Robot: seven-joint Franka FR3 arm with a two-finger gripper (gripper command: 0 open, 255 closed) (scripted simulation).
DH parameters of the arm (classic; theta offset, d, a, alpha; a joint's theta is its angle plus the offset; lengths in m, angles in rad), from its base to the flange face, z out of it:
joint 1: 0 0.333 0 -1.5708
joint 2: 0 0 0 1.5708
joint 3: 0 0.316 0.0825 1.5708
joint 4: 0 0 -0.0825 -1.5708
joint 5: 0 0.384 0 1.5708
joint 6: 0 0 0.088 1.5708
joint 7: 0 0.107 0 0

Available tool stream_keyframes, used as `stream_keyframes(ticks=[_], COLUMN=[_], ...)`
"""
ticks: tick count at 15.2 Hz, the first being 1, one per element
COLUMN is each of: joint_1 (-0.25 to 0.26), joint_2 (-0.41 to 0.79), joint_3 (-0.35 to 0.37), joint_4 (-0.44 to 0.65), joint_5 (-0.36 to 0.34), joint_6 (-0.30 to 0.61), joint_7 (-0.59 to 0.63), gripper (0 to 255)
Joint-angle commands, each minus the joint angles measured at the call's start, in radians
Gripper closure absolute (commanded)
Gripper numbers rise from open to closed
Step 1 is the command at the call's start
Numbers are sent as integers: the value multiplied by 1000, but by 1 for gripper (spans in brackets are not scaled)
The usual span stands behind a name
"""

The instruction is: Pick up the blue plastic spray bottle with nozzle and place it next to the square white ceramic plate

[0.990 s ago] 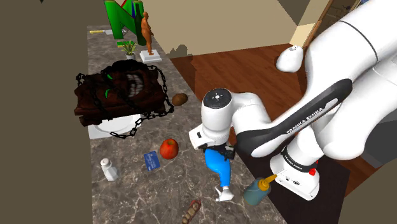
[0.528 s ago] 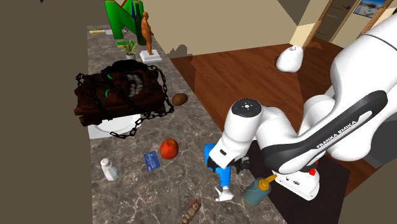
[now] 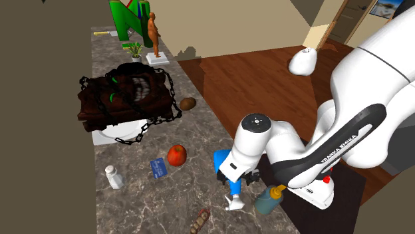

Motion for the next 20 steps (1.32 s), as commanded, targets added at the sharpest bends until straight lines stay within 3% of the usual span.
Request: stream_keyframes(ticks=[1,6,7,16,20], joint_1=[0,0,0,0,10], joint_2=[4,3,3,4,-77], joint_3=[1,1,1,1,-8], joint_4=[0,0,0,0,5], joint_5=[0,0,0,0,14], joint_6=[4,4,4,4,-81], joint_7=[1,1,1,1,-8], gripper=[0,0,255,255,255])
